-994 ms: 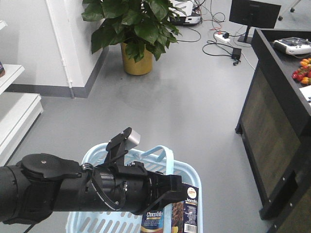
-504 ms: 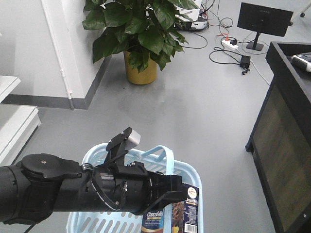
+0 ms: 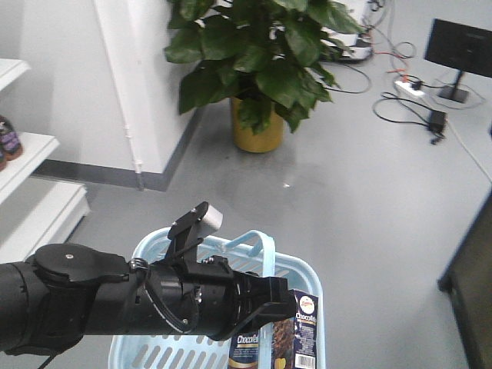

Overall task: Left arm holds basket, right arm returns cookies
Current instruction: 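Drive up to the snack shelves with the basket held in the left gripper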

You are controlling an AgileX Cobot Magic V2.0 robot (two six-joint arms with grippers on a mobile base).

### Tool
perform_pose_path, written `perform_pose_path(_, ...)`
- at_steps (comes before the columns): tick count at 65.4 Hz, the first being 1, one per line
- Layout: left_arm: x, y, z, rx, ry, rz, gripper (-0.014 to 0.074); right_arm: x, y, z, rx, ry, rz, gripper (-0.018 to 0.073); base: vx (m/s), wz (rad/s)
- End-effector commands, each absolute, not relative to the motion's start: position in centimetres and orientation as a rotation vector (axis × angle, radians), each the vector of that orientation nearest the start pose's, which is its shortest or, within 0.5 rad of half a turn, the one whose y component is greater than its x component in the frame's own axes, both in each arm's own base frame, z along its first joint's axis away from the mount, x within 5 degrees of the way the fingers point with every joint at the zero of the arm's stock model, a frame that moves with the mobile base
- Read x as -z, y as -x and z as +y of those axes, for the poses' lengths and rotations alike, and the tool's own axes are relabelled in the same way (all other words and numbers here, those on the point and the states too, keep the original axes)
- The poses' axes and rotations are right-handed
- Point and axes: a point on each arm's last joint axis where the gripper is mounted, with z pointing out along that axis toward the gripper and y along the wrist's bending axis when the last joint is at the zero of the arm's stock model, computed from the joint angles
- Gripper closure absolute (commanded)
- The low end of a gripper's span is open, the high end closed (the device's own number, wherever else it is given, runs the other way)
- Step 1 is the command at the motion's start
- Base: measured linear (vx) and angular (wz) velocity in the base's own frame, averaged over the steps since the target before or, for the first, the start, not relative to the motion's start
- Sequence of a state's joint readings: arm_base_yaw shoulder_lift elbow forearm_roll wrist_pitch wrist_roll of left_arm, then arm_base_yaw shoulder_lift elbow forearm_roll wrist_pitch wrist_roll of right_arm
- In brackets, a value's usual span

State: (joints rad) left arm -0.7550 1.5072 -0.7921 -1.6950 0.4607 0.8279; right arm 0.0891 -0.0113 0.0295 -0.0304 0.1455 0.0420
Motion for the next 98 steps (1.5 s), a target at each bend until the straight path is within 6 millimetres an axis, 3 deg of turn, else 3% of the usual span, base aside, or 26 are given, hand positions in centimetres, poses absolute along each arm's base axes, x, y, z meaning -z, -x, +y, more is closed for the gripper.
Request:
perform_pose_path(1, -25.8, -19.12, -24.07, 1.458, -0.168, 2.351, 0.0603, -19.85, -5.58, 0.46, -0.071, 0.059, 1.557, 0.0568, 0.31, 0.4)
perform_pose_path(98, -25.8, -19.13, -24.07, 1.457, -0.168, 2.351, 0.0603, -19.85, -5.58, 0.46, -0.071, 0.059, 1.557, 0.0568, 0.21, 0.6)
